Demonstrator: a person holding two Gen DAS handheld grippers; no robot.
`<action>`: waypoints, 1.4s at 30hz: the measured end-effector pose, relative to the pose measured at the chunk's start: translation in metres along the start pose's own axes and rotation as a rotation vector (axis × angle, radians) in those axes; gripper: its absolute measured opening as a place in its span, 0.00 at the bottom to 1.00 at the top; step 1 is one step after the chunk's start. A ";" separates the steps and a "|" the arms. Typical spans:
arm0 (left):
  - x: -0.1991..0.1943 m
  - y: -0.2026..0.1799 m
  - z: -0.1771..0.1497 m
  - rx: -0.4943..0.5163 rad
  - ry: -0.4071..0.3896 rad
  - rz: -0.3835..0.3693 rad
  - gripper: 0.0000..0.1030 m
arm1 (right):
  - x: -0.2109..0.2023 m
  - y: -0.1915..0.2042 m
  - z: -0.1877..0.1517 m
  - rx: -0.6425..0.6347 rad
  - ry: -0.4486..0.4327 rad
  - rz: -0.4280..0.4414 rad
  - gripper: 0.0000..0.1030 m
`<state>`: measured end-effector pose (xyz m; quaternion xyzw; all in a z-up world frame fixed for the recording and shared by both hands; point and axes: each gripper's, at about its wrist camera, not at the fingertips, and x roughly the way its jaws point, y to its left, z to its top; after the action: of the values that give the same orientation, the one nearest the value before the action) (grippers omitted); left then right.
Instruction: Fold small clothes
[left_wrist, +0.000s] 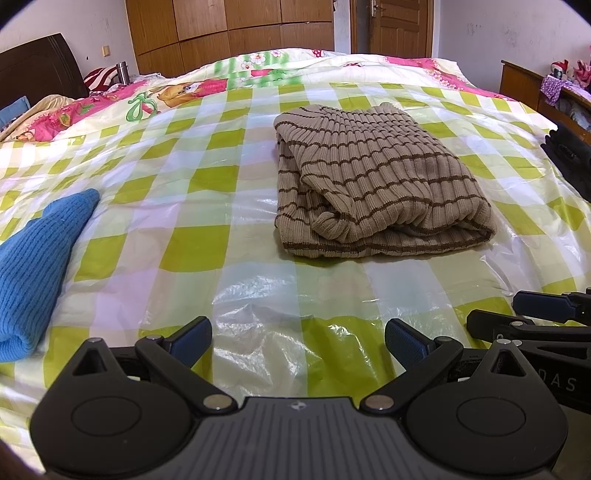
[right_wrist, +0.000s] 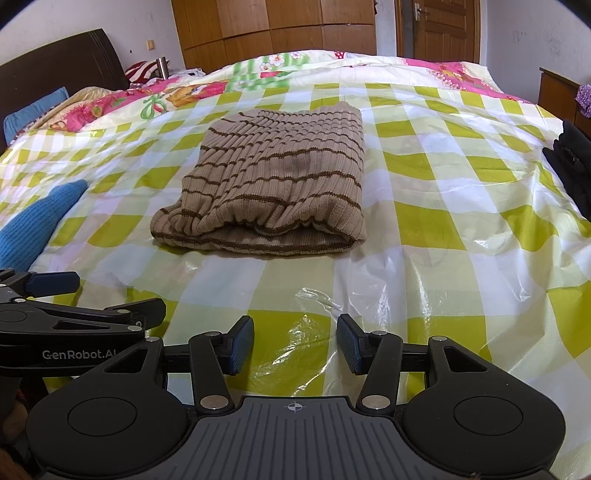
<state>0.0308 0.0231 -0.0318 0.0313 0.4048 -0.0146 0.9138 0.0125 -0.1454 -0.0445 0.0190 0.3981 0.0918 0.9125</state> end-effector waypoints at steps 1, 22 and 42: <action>0.000 0.000 0.000 0.000 0.000 0.000 1.00 | 0.000 0.000 0.000 0.000 0.000 0.000 0.48; -0.001 0.000 0.000 0.002 -0.003 -0.007 1.00 | 0.000 -0.002 -0.003 -0.002 -0.002 -0.008 0.48; -0.005 0.000 0.000 0.001 -0.015 -0.024 1.00 | -0.005 0.000 -0.003 0.001 -0.005 -0.025 0.48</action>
<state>0.0274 0.0230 -0.0285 0.0270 0.3982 -0.0262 0.9165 0.0070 -0.1465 -0.0427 0.0148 0.3961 0.0801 0.9146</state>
